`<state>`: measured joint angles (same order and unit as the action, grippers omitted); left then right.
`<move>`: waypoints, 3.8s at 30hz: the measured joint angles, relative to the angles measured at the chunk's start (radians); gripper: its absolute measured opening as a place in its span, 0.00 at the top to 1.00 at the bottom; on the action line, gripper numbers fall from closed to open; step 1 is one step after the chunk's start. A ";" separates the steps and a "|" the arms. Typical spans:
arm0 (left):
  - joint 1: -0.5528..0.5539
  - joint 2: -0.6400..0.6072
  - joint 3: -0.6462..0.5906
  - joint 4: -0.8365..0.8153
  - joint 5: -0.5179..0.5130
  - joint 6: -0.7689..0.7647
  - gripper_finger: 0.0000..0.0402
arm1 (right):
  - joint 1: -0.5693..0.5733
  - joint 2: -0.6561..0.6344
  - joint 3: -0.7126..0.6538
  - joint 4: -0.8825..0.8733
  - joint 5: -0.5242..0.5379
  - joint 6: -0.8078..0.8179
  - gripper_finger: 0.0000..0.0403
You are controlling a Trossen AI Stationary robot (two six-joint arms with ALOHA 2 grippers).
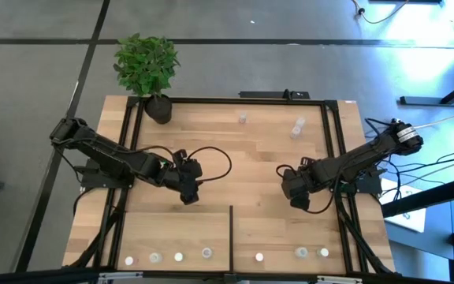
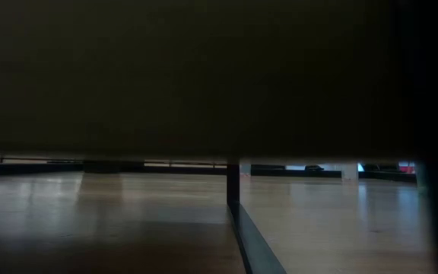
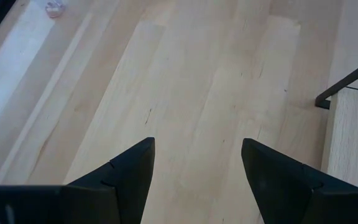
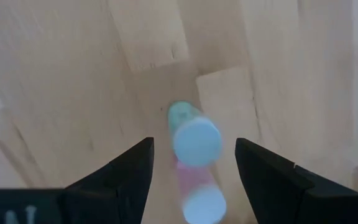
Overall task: Pick and place medicine bottles onto shelf by color
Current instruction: Put the top green pill bottle on the shelf aligned with the other green pill bottle
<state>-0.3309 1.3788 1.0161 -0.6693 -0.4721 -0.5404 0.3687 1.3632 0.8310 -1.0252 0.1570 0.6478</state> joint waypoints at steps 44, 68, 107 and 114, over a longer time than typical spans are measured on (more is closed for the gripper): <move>0.000 0.000 0.000 0.000 0.020 0.002 0.42 | -0.081 0.000 -0.118 0.302 0.007 0.206 0.73; -0.083 0.000 0.000 -0.001 -0.017 0.026 0.42 | -0.362 0.362 0.633 0.173 -0.013 -0.413 0.73; -0.241 0.000 0.000 -0.030 -0.050 -0.034 0.42 | -0.386 0.847 0.931 0.154 -0.169 -0.683 0.71; -0.241 0.000 0.000 -0.030 -0.050 -0.034 0.42 | -0.386 0.847 0.931 0.199 -0.152 -0.665 0.71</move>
<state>-0.5720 1.3788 1.0164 -0.6996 -0.5224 -0.5747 -0.0174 2.2105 1.7622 -0.8261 0.0048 -0.0169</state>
